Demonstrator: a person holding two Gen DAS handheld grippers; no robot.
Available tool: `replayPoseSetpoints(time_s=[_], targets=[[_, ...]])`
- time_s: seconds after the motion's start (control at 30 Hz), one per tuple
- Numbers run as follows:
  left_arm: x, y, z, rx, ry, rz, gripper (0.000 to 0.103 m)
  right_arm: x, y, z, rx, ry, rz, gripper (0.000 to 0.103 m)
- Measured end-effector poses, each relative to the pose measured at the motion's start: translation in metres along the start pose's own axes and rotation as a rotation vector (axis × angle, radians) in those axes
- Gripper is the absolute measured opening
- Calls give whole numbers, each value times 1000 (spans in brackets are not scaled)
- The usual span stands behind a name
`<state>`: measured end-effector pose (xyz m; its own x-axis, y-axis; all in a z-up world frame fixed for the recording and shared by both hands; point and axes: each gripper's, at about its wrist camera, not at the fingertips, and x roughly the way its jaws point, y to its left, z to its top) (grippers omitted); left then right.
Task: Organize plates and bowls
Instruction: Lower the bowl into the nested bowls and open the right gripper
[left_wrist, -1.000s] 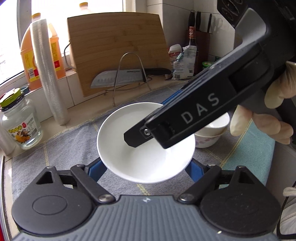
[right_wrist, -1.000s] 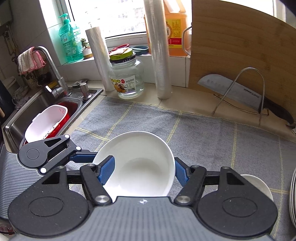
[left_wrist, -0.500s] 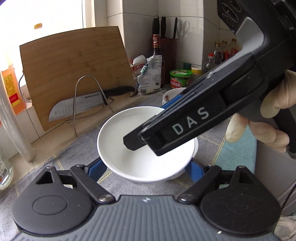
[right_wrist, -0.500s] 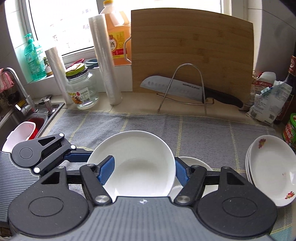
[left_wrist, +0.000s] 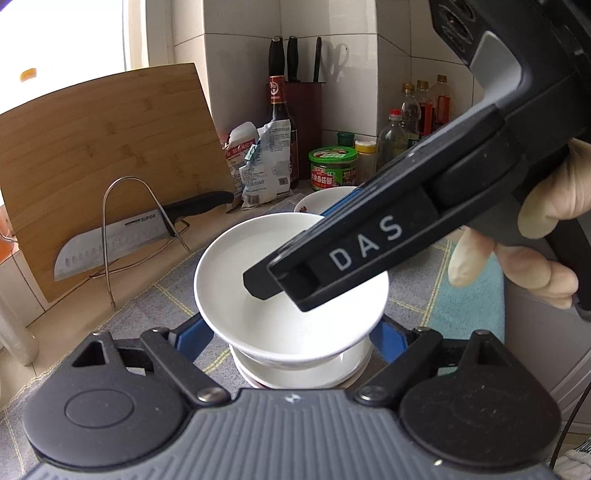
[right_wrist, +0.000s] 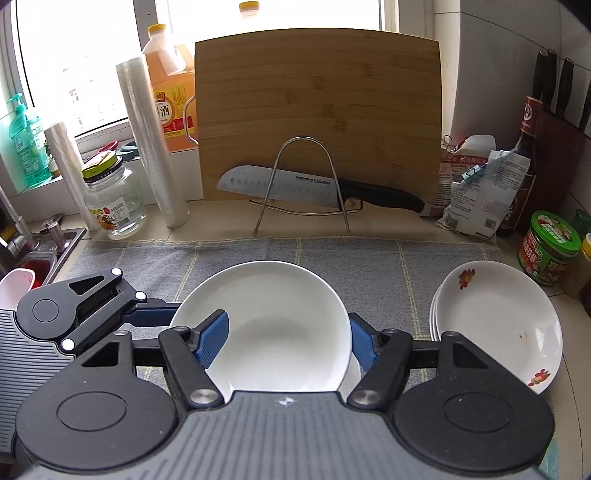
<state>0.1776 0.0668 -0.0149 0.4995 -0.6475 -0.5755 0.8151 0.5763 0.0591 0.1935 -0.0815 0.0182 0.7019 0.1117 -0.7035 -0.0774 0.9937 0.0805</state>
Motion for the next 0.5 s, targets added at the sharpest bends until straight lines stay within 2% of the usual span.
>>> replayPoseSetpoints(time_s=[0.5], targets=[[22, 1, -9, -12, 64, -12, 90, 24, -10, -7, 29, 57, 12, 74]])
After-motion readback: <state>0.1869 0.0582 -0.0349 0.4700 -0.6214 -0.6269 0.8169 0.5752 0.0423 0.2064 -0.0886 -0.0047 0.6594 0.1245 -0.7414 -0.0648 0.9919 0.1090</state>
